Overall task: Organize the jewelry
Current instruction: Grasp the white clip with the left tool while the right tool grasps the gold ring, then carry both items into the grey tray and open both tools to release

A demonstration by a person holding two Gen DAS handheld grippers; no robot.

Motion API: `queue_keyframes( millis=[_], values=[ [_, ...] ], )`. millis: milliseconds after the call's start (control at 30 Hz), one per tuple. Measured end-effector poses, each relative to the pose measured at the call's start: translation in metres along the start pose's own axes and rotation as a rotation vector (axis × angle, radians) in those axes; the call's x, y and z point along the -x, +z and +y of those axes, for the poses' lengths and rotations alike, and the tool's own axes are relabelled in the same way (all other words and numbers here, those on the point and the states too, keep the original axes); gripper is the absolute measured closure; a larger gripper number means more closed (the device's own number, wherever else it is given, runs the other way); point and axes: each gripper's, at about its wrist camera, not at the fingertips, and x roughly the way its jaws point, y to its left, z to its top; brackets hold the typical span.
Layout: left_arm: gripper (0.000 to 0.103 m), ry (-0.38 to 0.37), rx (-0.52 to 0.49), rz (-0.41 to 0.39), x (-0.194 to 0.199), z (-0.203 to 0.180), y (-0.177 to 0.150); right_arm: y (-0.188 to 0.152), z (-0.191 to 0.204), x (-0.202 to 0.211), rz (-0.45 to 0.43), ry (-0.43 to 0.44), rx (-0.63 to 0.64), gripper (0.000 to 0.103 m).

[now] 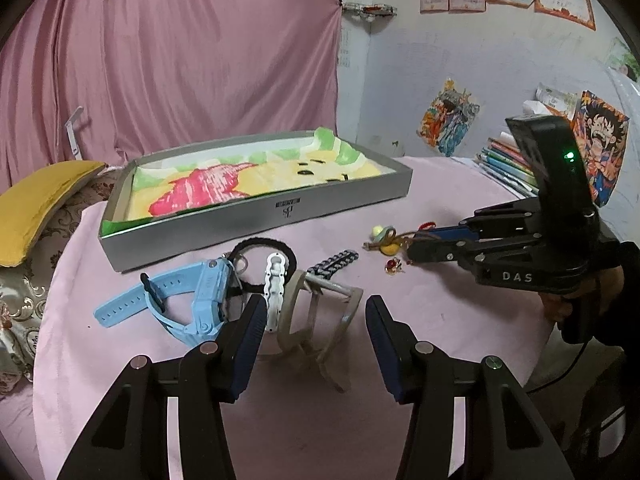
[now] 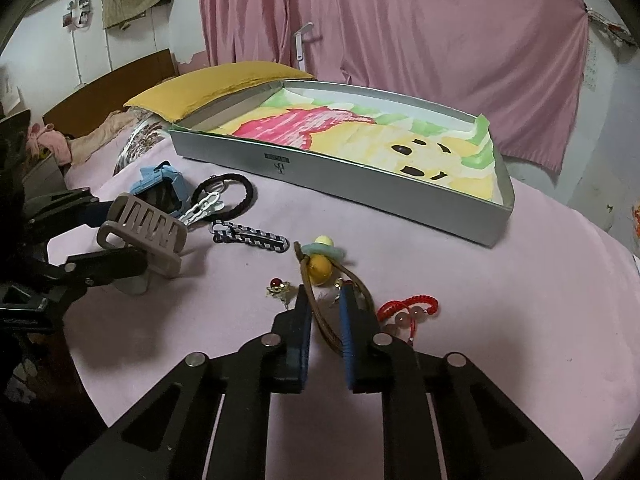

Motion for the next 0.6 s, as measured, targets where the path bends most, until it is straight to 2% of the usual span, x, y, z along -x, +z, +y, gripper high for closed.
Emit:
queue_keyframes(
  millis=[200,333,600],
  values=[
    [0.080,-0.008,0.014,0.010,-0.003,0.002,0.001,0.001,0.003,0.005,-0.019,-0.009,0.017,0.101],
    [0.081,-0.032,0.049,-0.004,0.001,0.005,0.001,0.003,0.003,0.012,-0.058,-0.007,0.013,0.101],
    [0.081,-0.016,0.098,-0.128,0.021,0.008,0.013,0.012,0.004,0.030,-0.153,0.002,0.008,0.101]
  ],
)
